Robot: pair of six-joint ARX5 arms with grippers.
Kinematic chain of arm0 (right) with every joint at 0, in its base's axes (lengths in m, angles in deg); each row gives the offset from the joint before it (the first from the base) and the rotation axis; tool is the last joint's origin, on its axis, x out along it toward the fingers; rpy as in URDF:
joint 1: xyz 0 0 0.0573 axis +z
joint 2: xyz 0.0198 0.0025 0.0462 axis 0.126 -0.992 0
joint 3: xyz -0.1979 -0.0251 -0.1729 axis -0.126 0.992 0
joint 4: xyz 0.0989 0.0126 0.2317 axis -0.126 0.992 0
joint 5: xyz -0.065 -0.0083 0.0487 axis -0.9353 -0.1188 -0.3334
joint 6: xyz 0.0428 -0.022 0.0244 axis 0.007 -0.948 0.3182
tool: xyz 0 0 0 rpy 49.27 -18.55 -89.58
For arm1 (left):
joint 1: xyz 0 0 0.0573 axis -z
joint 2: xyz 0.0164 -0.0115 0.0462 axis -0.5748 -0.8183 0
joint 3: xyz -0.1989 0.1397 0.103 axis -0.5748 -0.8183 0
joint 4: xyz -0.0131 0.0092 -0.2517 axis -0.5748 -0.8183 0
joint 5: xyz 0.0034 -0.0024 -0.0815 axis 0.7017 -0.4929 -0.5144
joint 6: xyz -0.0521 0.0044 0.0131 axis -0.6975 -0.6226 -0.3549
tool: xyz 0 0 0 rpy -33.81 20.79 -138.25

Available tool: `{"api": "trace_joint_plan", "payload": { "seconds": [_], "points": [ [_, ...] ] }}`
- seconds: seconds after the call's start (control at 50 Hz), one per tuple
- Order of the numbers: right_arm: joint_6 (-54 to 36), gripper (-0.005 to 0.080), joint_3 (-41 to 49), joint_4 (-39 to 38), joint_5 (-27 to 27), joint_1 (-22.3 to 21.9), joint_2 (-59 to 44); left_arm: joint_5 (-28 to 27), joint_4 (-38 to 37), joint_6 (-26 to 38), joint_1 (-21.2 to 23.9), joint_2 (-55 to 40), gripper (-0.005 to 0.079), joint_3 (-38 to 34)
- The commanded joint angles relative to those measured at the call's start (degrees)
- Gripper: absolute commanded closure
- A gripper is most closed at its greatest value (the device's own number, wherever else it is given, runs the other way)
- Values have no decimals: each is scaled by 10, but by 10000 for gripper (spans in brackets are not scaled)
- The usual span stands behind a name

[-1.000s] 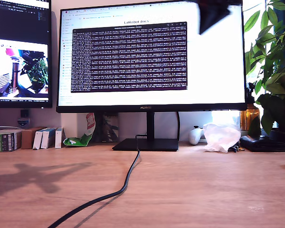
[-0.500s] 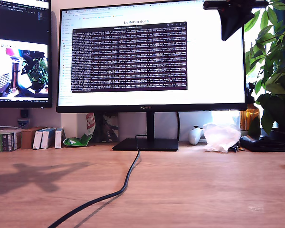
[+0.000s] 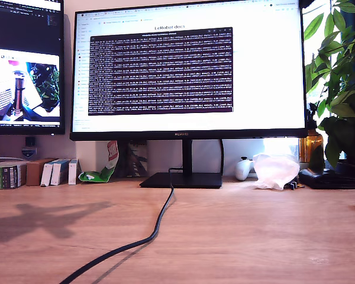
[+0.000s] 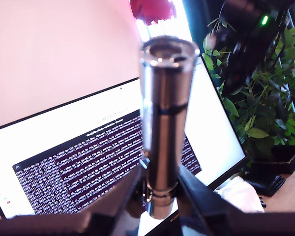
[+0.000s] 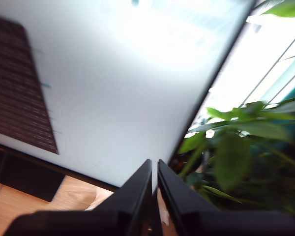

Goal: Pick the metallic laser pointer with your right arm, pass it to your left arm, then place it down to the left side of the table

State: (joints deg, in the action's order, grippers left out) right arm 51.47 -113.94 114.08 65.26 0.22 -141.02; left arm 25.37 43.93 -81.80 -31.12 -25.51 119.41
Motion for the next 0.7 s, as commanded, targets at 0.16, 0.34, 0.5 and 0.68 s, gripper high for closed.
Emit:
{"api": "trace_joint_plan", "payload": {
  "seconds": [0.16, 0.34, 0.5, 0.68],
  "points": [
    [5, 763, 46, 3, -1, -9, 44, 1, 4, 2, -2, 2, 766, 9],
    [9, 763, 139, -46, -6, -9, 115, 1, 1, 2, -2, 2, 766, 9],
    [11, 763, 267, -122, -17, -9, 198, 6, -34, 2, -2, 2, 766, 9],
    [10, 763, 426, -192, -16, -16, 296, 34, -95, 23, -2, 1, 766, 9]
  ]
}}
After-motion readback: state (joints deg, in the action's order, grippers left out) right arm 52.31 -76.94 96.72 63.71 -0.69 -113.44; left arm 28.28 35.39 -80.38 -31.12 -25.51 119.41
